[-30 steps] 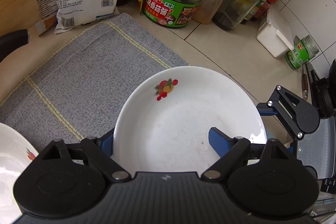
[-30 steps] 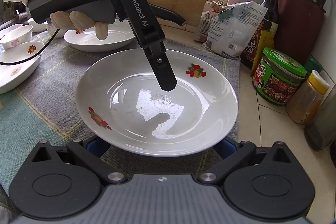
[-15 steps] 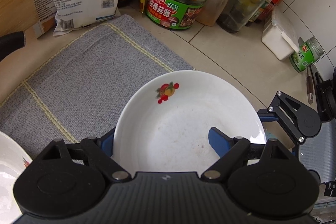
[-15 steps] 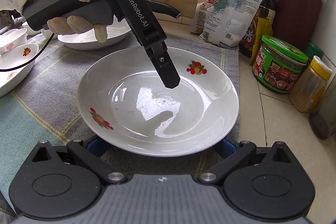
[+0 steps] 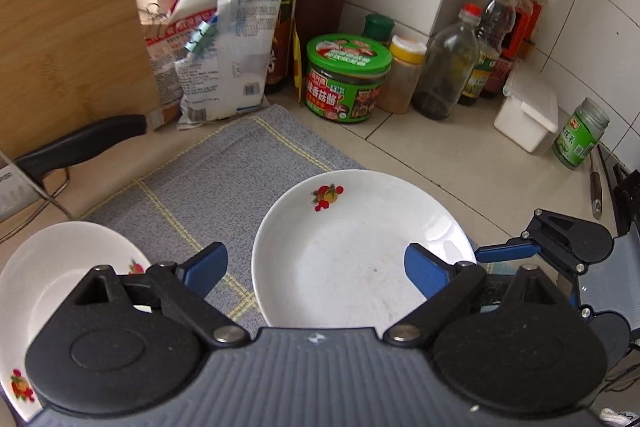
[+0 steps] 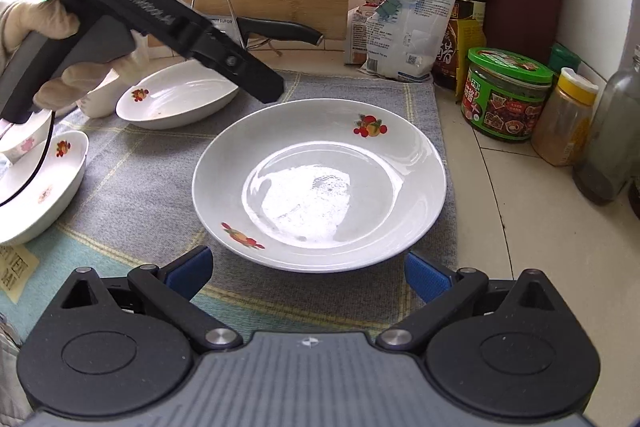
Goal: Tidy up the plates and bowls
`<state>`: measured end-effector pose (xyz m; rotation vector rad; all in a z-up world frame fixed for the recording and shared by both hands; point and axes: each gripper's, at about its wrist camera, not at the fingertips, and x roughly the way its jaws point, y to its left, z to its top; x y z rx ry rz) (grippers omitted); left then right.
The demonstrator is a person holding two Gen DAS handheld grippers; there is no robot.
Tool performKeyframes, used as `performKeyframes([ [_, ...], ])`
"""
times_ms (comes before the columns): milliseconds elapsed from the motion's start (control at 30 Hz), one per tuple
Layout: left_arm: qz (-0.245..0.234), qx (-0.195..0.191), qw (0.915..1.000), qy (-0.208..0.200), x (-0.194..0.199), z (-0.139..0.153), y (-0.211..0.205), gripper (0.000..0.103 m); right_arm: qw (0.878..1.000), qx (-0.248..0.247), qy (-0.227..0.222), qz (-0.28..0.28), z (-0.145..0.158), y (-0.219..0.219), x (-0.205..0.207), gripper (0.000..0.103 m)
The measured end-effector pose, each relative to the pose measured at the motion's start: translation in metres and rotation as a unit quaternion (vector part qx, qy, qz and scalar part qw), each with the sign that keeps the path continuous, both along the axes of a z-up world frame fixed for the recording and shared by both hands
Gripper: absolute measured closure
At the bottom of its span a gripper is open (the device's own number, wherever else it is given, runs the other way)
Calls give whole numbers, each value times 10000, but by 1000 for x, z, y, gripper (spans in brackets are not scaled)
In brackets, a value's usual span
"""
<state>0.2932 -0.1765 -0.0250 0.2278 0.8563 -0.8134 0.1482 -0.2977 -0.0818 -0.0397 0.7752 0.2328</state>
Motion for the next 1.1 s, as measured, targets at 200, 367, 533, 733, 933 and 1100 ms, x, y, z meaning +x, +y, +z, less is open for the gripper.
performKeyframes([
  [200,505,-172,9969,-586,-57,15,43,3,9995,-184,-148,-220,11,23,-13,0],
  [367,812,-9,9913,-1034,-101,11,84,2,9978,-499,-229,-383,15,55,-22,0],
  [533,976,20,9902,-997,-136,2,127,2,9974,-525,-158,-461,17,100,-30,0],
  [733,1135,5,9890,-945,-171,-3,176,2,9970,-550,-113,-538,21,149,-40,0],
  [933,1417,136,9859,-884,-193,-13,217,2,9965,-535,-47,-643,21,179,-50,0],
  [1100,1577,240,9844,-749,-209,-23,248,2,9979,-310,29,-569,25,195,-49,0],
])
